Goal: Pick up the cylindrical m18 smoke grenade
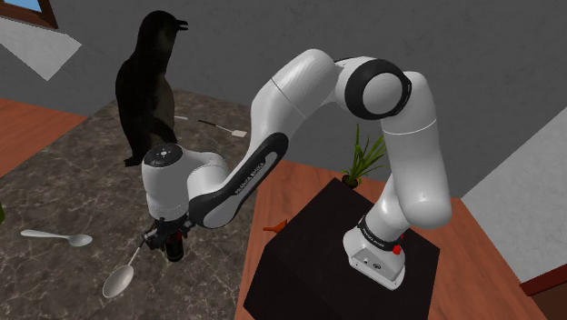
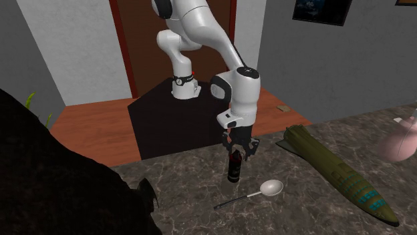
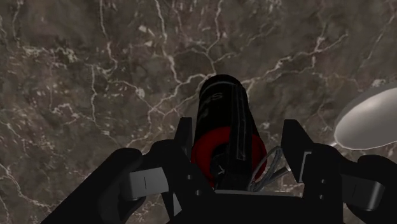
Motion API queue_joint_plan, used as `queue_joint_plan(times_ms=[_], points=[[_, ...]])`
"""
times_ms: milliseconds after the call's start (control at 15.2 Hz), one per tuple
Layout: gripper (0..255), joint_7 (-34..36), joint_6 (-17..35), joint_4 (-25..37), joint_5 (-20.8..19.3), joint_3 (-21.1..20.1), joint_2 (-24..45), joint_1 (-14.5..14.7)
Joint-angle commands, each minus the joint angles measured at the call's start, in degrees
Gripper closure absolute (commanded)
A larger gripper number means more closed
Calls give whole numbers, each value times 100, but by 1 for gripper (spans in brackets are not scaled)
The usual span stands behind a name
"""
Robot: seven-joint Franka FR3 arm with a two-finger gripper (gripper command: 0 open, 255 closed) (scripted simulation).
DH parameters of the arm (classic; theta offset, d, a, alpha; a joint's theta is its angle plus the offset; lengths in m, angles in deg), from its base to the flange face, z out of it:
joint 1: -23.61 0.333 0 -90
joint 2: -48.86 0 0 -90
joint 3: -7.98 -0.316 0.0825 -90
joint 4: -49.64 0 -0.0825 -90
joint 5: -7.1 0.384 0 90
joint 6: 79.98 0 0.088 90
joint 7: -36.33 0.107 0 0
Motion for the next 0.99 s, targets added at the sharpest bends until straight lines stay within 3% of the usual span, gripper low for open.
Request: queue_joint_plan(times_ms=[0, 924], points=[[255, -32, -70, -26, 49, -50, -95, -35], [255, -322, -706, -126, 495, -432, -860, -317]])
